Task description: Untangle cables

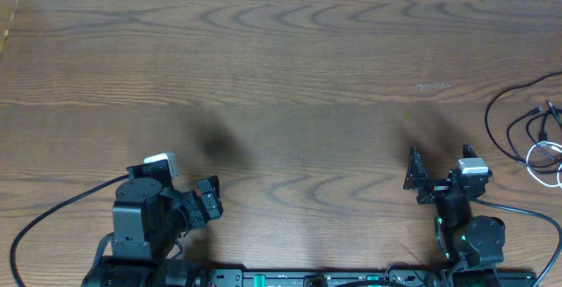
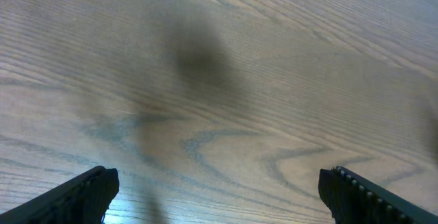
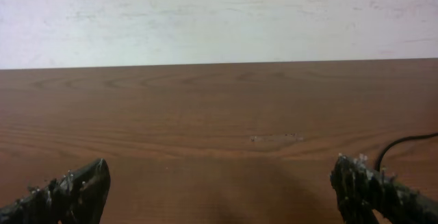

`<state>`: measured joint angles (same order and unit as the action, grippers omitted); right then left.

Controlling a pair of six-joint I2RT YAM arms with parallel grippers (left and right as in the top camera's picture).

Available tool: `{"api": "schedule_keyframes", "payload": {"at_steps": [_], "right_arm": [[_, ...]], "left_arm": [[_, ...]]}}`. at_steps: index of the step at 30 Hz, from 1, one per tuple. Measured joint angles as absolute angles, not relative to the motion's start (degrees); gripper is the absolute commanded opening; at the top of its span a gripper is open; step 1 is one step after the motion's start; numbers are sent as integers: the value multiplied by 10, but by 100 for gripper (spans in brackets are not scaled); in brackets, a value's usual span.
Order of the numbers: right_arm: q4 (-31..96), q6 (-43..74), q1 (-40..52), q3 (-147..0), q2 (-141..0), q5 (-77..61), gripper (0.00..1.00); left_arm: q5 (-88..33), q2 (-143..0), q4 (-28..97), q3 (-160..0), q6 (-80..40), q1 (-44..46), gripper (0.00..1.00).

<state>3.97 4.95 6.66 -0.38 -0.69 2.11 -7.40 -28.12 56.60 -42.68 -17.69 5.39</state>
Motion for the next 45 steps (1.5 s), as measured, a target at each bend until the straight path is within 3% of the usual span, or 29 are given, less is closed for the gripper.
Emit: {"api": "schedule_keyframes", "payload": {"at_steps": [26, 45], "right_arm": [[40, 50, 67, -4, -7, 21, 99], [40, 50, 67, -4, -7, 21, 99]], "left_arm": [[-35, -253, 565, -420, -162, 54, 99], [-51, -63, 123, -123, -93, 54, 100]]}}
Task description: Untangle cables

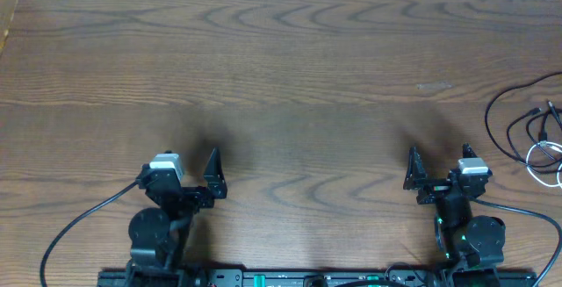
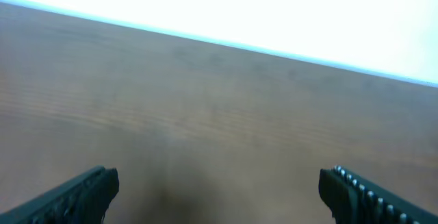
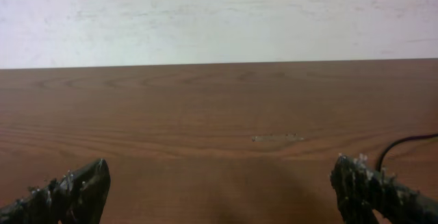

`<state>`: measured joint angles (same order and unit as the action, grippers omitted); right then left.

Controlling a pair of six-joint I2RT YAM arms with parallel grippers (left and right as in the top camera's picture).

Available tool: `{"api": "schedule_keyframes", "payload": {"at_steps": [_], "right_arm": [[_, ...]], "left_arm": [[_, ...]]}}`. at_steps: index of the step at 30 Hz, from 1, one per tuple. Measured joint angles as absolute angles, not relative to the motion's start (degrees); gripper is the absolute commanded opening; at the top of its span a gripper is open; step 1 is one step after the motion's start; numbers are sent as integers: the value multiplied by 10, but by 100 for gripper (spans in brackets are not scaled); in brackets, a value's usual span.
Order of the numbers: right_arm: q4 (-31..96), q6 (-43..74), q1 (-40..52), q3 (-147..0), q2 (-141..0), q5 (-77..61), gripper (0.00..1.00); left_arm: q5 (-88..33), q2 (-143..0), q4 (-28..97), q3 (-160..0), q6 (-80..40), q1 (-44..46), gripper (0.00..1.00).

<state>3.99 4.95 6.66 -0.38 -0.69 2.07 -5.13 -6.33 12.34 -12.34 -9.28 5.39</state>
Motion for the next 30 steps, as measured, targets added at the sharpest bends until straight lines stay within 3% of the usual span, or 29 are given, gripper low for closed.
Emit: {"api": "schedule_keyframes", "payload": {"at_steps": [17, 30], "right_arm": [[40, 50, 67, -4, -7, 19, 99], [40, 50, 67, -4, -7, 19, 99]], "left_arm": [[-117, -6, -153, -12, 67, 54, 99], [-91, -6, -97, -4, 125, 54, 99]]}}
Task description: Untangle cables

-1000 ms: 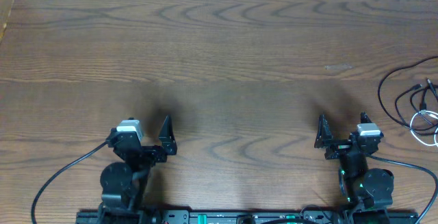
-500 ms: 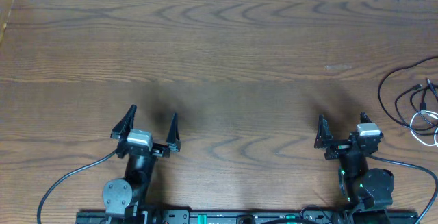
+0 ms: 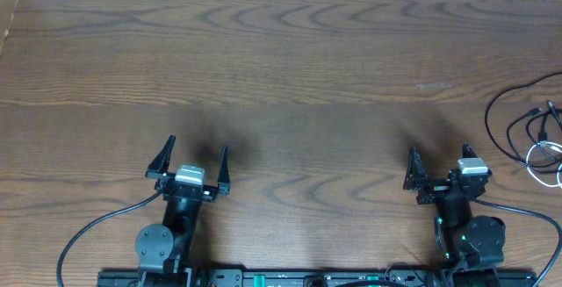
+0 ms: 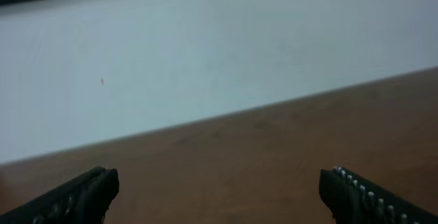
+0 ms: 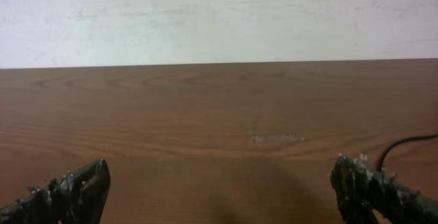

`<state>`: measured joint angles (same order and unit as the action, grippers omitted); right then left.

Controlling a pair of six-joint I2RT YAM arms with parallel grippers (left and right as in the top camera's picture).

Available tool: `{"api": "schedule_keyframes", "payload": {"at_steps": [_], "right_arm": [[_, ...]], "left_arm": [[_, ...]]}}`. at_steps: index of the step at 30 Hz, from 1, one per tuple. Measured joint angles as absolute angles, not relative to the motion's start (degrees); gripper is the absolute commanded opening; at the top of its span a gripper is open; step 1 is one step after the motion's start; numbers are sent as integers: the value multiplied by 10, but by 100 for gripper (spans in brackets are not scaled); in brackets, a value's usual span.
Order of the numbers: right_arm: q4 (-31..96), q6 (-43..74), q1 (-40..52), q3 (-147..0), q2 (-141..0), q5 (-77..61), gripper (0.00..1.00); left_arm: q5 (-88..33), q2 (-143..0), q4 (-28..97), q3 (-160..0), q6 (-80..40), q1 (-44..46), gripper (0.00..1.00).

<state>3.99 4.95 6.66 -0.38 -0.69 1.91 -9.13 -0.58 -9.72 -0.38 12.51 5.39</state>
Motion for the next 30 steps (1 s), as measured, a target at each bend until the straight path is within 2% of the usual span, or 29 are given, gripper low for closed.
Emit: {"api": "schedule_keyframes", "payload": {"at_steps": [10, 30], "right_arm": [[40, 50, 67, -4, -7, 19, 99], [40, 50, 67, -4, -7, 19, 99]], "left_arm": [[-58, -6, 9, -7, 86, 54, 99], [-28, -6, 14, -9, 33, 62, 99]]}}
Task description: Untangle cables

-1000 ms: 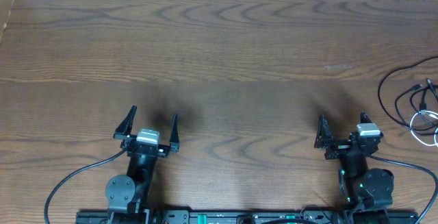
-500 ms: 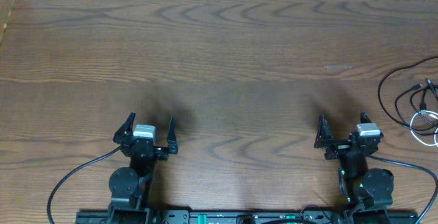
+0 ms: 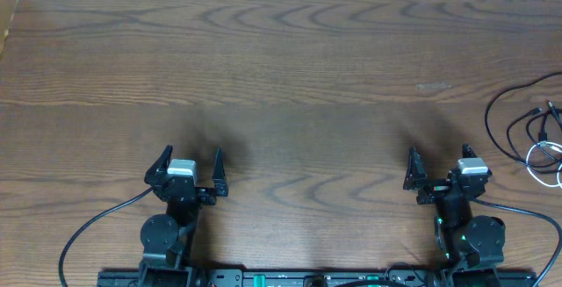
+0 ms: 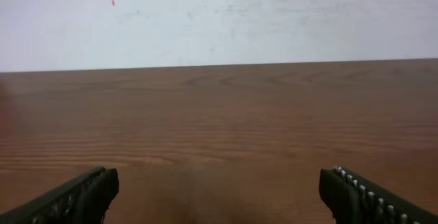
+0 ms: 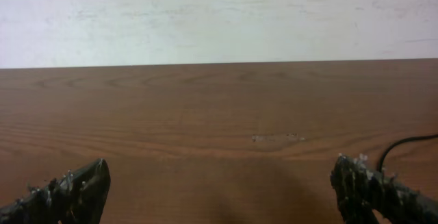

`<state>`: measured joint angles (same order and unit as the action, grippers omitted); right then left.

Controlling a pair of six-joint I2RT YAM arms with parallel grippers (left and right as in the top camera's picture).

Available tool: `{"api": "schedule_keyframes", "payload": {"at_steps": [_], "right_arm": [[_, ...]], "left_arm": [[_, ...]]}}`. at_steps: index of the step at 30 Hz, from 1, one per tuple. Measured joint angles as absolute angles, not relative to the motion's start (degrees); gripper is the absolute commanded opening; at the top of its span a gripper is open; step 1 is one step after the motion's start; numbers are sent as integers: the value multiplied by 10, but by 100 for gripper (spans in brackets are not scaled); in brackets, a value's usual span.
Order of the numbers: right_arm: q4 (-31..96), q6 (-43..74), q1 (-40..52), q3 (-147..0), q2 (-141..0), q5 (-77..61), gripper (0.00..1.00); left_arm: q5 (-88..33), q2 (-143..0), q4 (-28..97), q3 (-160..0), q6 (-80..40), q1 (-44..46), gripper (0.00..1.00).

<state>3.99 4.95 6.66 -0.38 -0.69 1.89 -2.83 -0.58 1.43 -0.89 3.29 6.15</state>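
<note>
A tangle of black and white cables [image 3: 532, 133] lies at the table's right edge, partly cut off by the frame. One black loop of it [image 5: 405, 142] shows at the right of the right wrist view. My right gripper [image 3: 435, 169] rests open near the front edge, left of the cables, with nothing between its fingers [image 5: 363, 183]. Open and empty too, my left gripper [image 3: 190, 166] sits at the front left, far from the cables. The left wrist view shows only bare wood between its fingers [image 4: 82, 193].
The wooden table [image 3: 281, 68] stretches to a white wall [image 5: 219, 18] at the back. A pale scuff [image 3: 433, 86] marks the wood right of centre. Arm bases and a black rail [image 3: 316, 278] line the front edge.
My left gripper has turned a little and settled level, its camera now facing straight across the table to the wall instead of tilted. The right arm and the cables have not moved.
My left arm was first folded at the front left with its camera looking down at the wood. Then it was raised and turned toward the back, then squared up, and now rests symmetric with the right. The right gripper stayed open and still throughout.
</note>
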Motion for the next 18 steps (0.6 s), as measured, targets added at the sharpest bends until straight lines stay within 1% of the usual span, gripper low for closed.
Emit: {"api": "schedule_keyframes", "payload": {"at_steps": [18], "right_arm": [[40, 50, 67, -4, -7, 19, 99]], "left_arm": [[-26, -6, 15, -9, 17, 73, 99]]}}
